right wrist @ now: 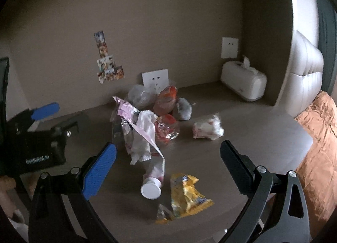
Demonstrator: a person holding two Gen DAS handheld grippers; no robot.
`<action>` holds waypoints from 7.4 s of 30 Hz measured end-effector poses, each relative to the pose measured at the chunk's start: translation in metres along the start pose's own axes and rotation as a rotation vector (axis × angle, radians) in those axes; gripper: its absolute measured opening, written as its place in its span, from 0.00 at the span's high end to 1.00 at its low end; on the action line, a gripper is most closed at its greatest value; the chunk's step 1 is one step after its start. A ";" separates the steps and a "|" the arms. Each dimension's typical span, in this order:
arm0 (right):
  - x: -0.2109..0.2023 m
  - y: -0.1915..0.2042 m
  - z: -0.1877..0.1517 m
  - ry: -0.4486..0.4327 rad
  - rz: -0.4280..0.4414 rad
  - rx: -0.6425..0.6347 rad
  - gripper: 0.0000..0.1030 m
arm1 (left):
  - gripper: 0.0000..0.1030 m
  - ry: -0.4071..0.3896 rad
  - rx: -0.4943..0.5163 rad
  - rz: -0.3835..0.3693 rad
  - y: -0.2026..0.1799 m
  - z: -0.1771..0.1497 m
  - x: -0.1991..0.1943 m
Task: Collect trash
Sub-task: 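Move both tools back over the trash pile on the desk, then grasp pink foil wrapper with left tool while right tool grasps pink paper, then carry pink wrapper and pink paper with both tools over the bin, then open both tools to drop the pink items into the bin, then move both tools back over the desk trash, then grasp yellow chip bag with right tool while left tool grasps white tissue, then carry chip bag and tissue with both tools over the bin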
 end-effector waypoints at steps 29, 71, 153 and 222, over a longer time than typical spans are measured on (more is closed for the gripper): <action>0.069 -0.009 0.005 0.091 0.020 0.146 0.93 | 0.84 0.130 0.058 -0.246 -0.003 0.023 0.097; -0.170 -0.298 -0.093 -0.050 -0.432 0.447 0.93 | 0.84 0.133 0.407 -0.692 -0.430 -0.022 0.013; -0.079 -0.221 -0.024 -0.092 -0.231 0.234 0.04 | 0.05 0.047 0.201 -0.067 -0.208 0.011 0.018; -0.102 -0.146 -0.031 0.013 -0.330 0.223 0.66 | 0.92 0.092 0.307 -0.509 -0.204 -0.002 -0.016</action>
Point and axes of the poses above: each gripper's, at about its wrist camera, not at the fingertips, and x roughly the way its jaws point, y to its left, z to its top, the point moved 8 cm from there along x, roughly the way its jaws point, and after that the axes turned 2 degrees about z, right-handed, at the moved point
